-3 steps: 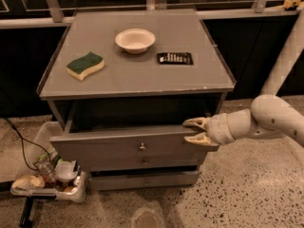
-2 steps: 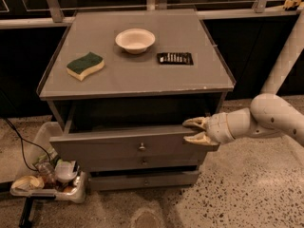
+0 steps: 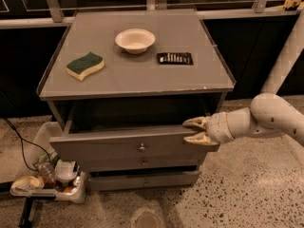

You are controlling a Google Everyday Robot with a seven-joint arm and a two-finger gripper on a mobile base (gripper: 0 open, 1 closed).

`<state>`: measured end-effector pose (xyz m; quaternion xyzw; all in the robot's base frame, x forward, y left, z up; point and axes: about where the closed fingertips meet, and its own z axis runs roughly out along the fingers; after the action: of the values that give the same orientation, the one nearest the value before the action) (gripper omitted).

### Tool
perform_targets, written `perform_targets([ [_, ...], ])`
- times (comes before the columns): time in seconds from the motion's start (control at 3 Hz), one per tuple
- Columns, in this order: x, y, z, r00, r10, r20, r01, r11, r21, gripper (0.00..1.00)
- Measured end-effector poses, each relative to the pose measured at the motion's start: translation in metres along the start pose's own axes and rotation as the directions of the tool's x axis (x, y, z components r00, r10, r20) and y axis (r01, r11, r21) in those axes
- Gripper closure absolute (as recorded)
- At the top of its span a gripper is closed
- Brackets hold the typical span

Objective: Open top drawer

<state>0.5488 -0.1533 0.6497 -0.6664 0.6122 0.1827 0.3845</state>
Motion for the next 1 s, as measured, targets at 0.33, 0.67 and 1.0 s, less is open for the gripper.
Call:
perform_targets([
  [0.33,0.001,0.004,-0.001,1.0,-0.007,0.016,0.007,0.9999,-0.007,0.12],
  [0.67,0.009,0.023,-0.002,0.998,-0.024,0.064,0.026,0.999,-0.035,0.06],
  [1.0,0.005,0.022,-0.003,0.998,-0.024,0.065,0.027,0.999,-0.036,0.28],
])
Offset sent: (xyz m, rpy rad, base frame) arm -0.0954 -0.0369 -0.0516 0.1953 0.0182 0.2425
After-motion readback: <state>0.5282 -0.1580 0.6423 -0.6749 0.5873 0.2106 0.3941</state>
